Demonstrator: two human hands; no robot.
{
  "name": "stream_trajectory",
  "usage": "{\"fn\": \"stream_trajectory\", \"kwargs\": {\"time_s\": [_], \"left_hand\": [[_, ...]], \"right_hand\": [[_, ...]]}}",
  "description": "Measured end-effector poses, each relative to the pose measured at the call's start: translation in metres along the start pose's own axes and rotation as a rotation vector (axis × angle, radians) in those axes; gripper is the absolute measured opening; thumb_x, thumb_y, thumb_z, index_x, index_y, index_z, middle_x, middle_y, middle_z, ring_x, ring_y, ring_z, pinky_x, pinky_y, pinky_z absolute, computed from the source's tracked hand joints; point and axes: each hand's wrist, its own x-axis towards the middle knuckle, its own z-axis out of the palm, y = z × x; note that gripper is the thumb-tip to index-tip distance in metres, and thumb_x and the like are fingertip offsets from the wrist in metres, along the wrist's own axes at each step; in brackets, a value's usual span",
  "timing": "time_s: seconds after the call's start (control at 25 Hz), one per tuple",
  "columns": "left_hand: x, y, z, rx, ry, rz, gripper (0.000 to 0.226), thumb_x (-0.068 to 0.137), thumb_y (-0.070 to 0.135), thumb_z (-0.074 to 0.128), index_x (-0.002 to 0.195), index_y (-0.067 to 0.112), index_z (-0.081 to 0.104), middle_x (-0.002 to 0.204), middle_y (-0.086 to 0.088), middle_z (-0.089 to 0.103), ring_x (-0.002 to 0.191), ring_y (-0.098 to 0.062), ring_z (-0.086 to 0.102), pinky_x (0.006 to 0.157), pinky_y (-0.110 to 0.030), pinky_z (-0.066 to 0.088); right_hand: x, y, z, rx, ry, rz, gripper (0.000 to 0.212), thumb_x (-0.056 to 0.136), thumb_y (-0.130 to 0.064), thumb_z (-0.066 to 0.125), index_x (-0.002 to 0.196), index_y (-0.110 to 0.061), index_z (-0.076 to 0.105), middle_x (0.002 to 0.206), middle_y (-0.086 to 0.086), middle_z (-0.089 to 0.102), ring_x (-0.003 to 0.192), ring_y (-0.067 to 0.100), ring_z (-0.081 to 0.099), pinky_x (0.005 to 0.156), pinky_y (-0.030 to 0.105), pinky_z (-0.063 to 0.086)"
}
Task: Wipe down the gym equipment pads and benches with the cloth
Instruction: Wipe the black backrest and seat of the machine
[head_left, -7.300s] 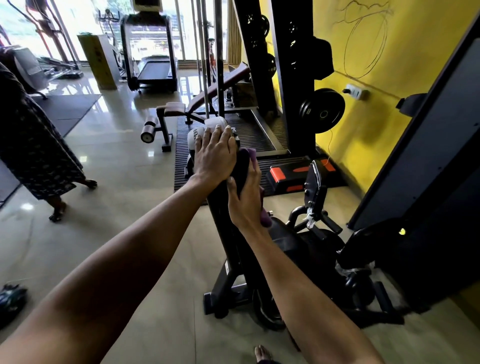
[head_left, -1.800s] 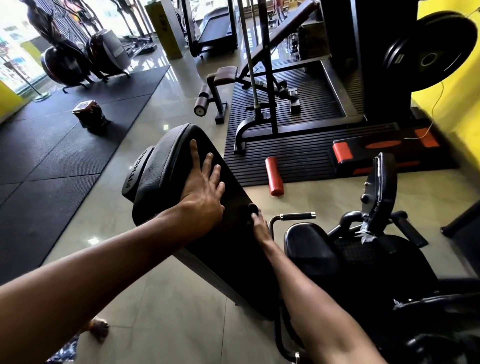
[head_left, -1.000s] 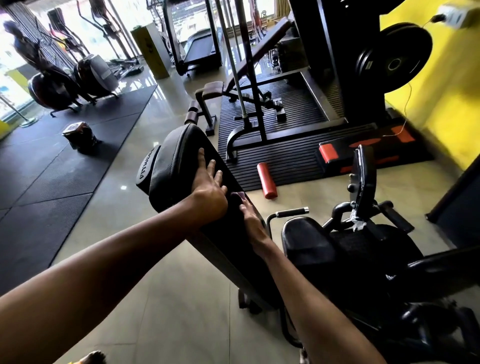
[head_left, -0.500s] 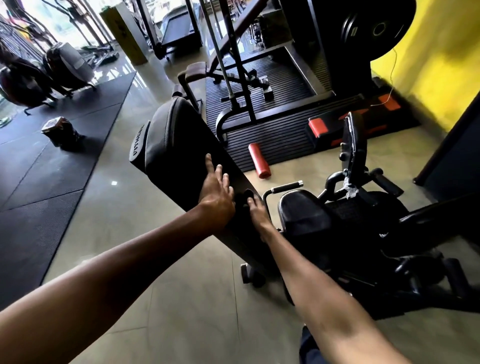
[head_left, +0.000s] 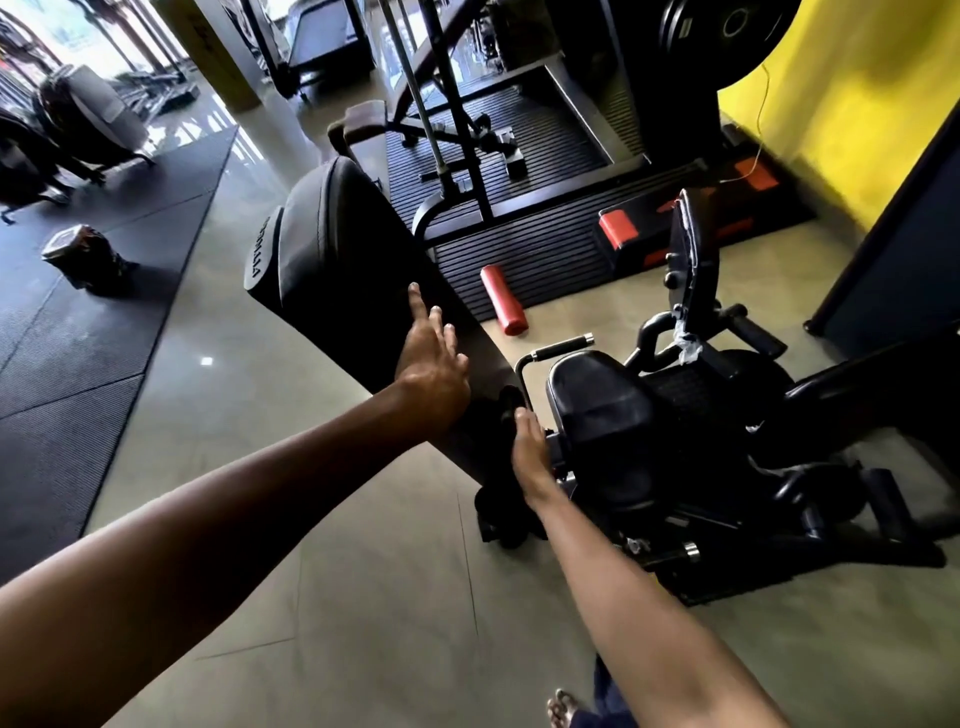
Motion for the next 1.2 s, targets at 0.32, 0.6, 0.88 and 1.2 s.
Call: {"fn": "stream_trajectory", "kwargs": {"time_s": [0.32,0.6,0.88,1.2], "left_hand": [[0.000,0.002,0.002,-0.014,0.034,-0.004,0.069,0.103,0.062,0.018,0.161,0.026,0.017,0.169,-0.016,0.007,0.154,-0.044,0.003,0.112,-0.079,-0.001],[0.004,0.004,0.007,-0.003,0.046,-0.006,0.066,0.103,0.059,0.025,0.160,0.025,0.024,0.168,-0.016,0.012,0.154,-0.044,0.006,0.110,-0.080,0.000],[0.005,0.005,0.007,-0.029,0.072,-0.017,0.066,0.102,0.063,0.028,0.157,0.026,0.031,0.167,-0.015,0.019,0.153,-0.044,0.009,0.111,-0.080,0.001],[0.001,0.004,0.007,-0.026,0.083,-0.017,0.063,0.103,0.056,0.030,0.156,0.021,0.034,0.165,-0.016,0.023,0.153,-0.044,0.013,0.113,-0.078,0.002]], "right_hand": [[-0.077,-0.055,0.019,-0.028,-0.068,-0.475,0.055,0.105,-0.027,0.032,0.160,-0.023,0.030,0.167,-0.004,0.023,0.153,0.005,0.020,0.122,0.019,0.012],[-0.053,0.008,-0.001,0.051,0.050,-0.016,0.047,0.108,-0.028,0.034,0.155,-0.032,0.034,0.163,0.003,0.032,0.153,0.021,0.028,0.125,0.032,0.015],[-0.096,-0.037,0.015,-0.121,-0.078,-0.725,0.087,0.091,-0.005,0.074,0.161,-0.014,0.024,0.169,0.001,0.016,0.156,0.015,0.017,0.124,0.039,0.028],[-0.056,0.054,-0.030,-0.296,-0.094,-0.404,0.104,0.073,-0.065,0.081,0.155,-0.056,0.018,0.156,-0.012,0.034,0.144,0.000,0.034,0.117,0.056,0.034]]}}
